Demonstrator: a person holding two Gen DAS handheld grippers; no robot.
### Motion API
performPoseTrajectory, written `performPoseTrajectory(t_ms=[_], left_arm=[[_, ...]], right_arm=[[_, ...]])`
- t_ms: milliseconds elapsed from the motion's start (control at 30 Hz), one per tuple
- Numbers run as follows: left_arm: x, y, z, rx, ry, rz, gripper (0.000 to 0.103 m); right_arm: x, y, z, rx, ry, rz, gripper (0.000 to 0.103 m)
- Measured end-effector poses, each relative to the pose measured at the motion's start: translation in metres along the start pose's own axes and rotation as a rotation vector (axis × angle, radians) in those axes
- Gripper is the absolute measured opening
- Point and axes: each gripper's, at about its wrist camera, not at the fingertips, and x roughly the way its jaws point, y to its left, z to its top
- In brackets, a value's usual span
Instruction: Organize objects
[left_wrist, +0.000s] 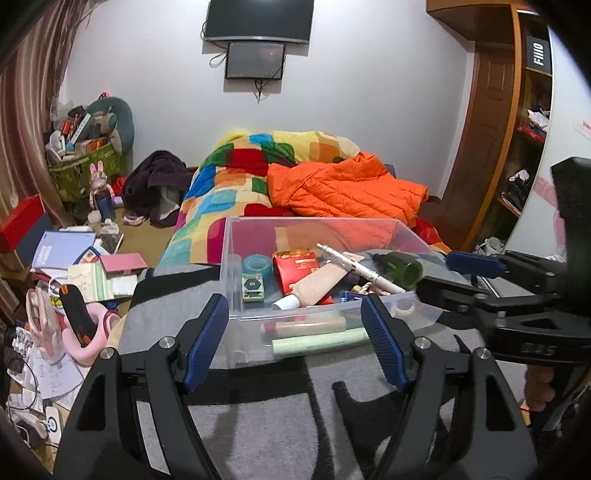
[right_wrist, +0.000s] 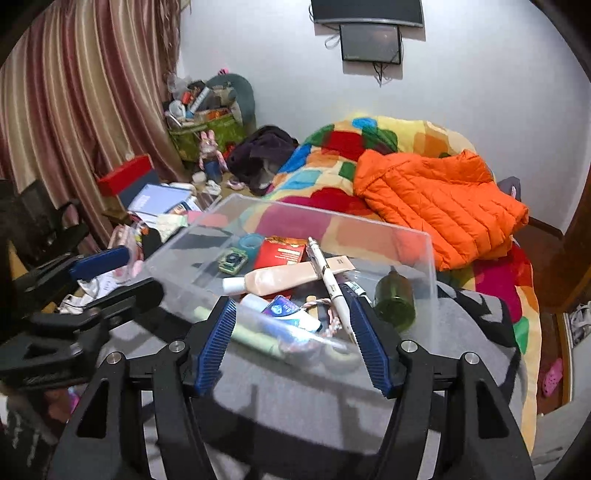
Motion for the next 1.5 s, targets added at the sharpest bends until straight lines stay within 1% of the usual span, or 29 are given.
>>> performPoseTrajectory(t_ms=[33,100,233,300,500,700,1000,1500], left_arm=[[-0.003,-0.002,0.0,0.003,-0.008,0.002,0.075],[-0.009,-0.005,0.001,0.003,-0.03,0.007,0.086],[-0.023,-0.011,0.0,-0.002,-0.087,0.02,0.094],[-0.028,-0.014,-0.001,0.003,-0.106,0.027,0.096],[-0.034,-0.023,-0.007,0.02,-0.111,0.017,0.097],[-0.029,-0.026,-0.015,0.016,-0.084,0.013,0.097],[-0.029,-0.027,-0.017,0.02,-0.079,0.012,0.097],[-0.03,-0.025,-0.018,0.017,-0.07,0.009,0.097]], right_arm=[[-0.007,0.001,-0.001,-0.002,-0.014,0.003,0.063],[-0.022,0.002,-0.003,-0.009,-0.051,0.004,0.068],[-0.046,0.006,-0.01,-0.024,-0.134,-0.034,0.08],[-0.054,0.007,-0.013,-0.028,-0.15,-0.038,0.08],[-0.055,0.003,-0.021,-0.003,-0.149,-0.042,0.082],[-0.048,-0.002,-0.034,0.033,-0.113,-0.033,0.082],[-0.052,-0.006,-0.036,0.045,-0.121,-0.031,0.083],[-0.051,-0.007,-0.038,0.055,-0.11,-0.028,0.083]])
